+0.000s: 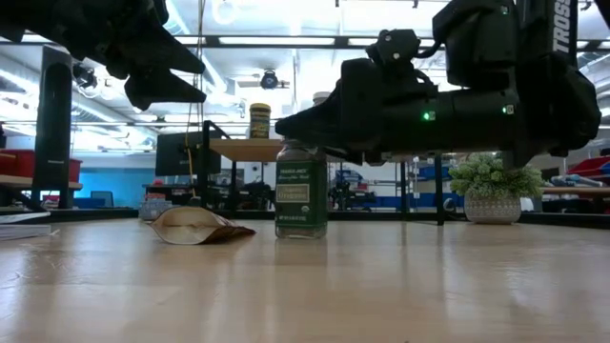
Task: Shelf spices
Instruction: Put the green bottle seasoning on the shelf
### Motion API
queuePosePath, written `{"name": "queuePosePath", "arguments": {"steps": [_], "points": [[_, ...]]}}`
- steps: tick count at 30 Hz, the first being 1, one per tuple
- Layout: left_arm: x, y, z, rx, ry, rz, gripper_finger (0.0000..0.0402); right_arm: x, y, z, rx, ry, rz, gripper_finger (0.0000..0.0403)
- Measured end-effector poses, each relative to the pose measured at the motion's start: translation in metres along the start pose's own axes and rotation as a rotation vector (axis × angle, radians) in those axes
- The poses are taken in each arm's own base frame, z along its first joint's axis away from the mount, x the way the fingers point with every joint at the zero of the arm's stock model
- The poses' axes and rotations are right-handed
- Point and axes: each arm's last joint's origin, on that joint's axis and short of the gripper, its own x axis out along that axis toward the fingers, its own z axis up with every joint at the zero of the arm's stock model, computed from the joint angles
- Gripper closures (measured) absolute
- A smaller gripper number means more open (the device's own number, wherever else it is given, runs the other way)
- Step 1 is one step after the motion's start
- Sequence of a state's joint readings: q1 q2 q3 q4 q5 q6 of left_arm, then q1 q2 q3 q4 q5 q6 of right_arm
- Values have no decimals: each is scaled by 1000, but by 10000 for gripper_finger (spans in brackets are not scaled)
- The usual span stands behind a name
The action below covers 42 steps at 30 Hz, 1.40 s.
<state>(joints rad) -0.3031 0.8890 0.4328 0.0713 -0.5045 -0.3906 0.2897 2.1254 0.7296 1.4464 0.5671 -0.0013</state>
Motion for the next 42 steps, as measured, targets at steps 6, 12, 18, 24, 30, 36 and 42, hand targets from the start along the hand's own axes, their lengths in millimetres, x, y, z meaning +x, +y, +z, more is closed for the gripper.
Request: {"name": "queuePosePath", "arguments": {"steps": [6,12,18,24,30,36,42], "points": [[0,0,0,-3,4,-4,74,-1,-1,10,-29,-91,-12,114],[0,0,0,-12,6,-8,74,-4,1,30,-112,-120,-137,120],[0,0,-1,-3,10,-6,74,-21,17,61,-61,-152,-248,126],[0,1,-4,13,36,5,74,-55,45,81,-134,-33,-392,153],[0,1,-4,14,42,8,74,-84,77,115,-70,0,-483,191],[0,1,-4,11,35,5,74,-95,112,133,-65,41,-536,218],[0,-1,0,-16,-2,-11,74,-94,146,117,2,26,-498,239]]}}
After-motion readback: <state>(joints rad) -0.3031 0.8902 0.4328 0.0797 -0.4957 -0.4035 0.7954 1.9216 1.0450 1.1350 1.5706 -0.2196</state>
